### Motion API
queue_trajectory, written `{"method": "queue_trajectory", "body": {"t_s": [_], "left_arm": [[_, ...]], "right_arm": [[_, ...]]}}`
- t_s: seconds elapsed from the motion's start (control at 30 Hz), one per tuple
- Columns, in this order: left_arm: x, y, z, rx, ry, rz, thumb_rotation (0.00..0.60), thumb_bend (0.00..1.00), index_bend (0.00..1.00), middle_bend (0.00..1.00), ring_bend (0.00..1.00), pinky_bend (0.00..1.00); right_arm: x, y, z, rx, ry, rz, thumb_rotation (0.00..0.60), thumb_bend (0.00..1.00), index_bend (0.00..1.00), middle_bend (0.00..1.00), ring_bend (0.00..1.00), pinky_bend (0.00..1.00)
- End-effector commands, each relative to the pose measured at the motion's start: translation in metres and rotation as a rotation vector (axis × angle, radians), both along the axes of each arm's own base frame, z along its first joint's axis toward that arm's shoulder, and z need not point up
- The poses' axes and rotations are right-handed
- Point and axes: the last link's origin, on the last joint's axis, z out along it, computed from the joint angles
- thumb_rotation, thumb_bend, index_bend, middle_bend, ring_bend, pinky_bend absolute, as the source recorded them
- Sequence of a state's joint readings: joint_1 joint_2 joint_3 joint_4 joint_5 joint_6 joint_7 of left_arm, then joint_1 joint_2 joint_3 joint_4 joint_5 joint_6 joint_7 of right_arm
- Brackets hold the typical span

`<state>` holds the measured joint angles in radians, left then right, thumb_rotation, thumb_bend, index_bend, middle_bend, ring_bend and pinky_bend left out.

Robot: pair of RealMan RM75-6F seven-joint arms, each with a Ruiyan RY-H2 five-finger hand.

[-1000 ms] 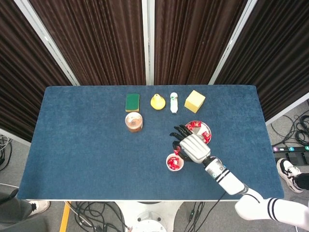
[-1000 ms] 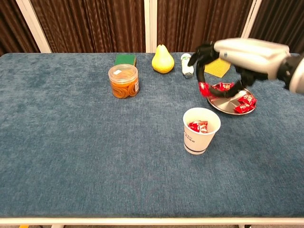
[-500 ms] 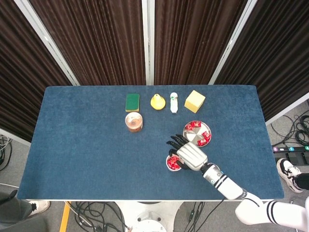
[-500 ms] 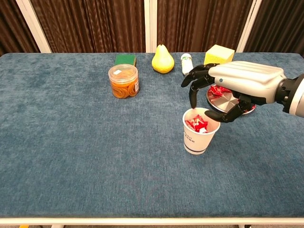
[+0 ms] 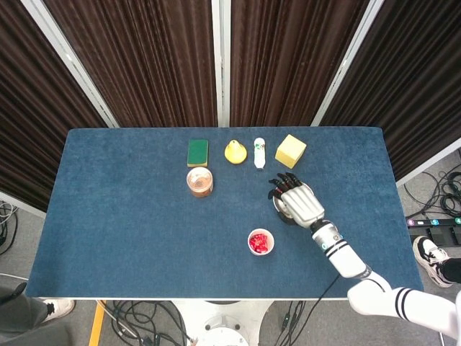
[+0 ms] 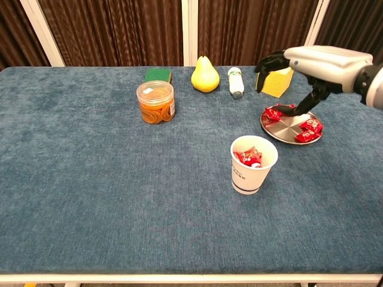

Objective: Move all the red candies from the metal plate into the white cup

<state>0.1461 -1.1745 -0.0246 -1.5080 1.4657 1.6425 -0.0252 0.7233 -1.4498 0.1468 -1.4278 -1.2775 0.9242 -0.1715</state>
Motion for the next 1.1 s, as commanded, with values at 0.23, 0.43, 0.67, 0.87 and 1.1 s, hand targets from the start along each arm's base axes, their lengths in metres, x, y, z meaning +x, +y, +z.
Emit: {"method": "queue_trajectory", "body": {"t_s": [0.23,0.43,0.67,0.87,1.1], "left_arm": [[-0.001,-0.002,0.003,0.007,0.005,0.01,0.6,0.07,0.18,0.11,0.08,0.15],[-0.001,-0.002,0.002,0.004,0.006,0.016,0.6,0.07,0.18,0.11,0.08,0.15],[-0.002,-0.002,0.002,0.006,0.006,0.018,0.6,0.07,0.18,0.11,0.08,0.15],[-0.003,-0.003,0.002,0.008,0.004,0.02,0.6,0.07,0.18,0.11,0.08,0.15],[-0.003,-0.002,0.002,0.007,0.004,0.02,0.6,0.07,0.18,0.11,0.08,0.15]], "right_arm": [[-0.013,-0.055,-0.036,-0.039,0.094,-0.177,0.6,0.23,0.39,0.12,0.0,0.0],[-0.02,-0.064,-0.051,-0.033,0.134,-0.218,0.6,0.23,0.39,0.12,0.0,0.0],[-0.029,-0.067,-0.061,-0.03,0.158,-0.255,0.6,0.23,0.39,0.12,0.0,0.0],[-0.033,-0.069,-0.063,-0.034,0.165,-0.266,0.6,0.28,0.42,0.13,0.0,0.0],[-0.034,-0.071,-0.066,-0.032,0.174,-0.269,0.6,0.29,0.45,0.14,0.0,0.0]]}}
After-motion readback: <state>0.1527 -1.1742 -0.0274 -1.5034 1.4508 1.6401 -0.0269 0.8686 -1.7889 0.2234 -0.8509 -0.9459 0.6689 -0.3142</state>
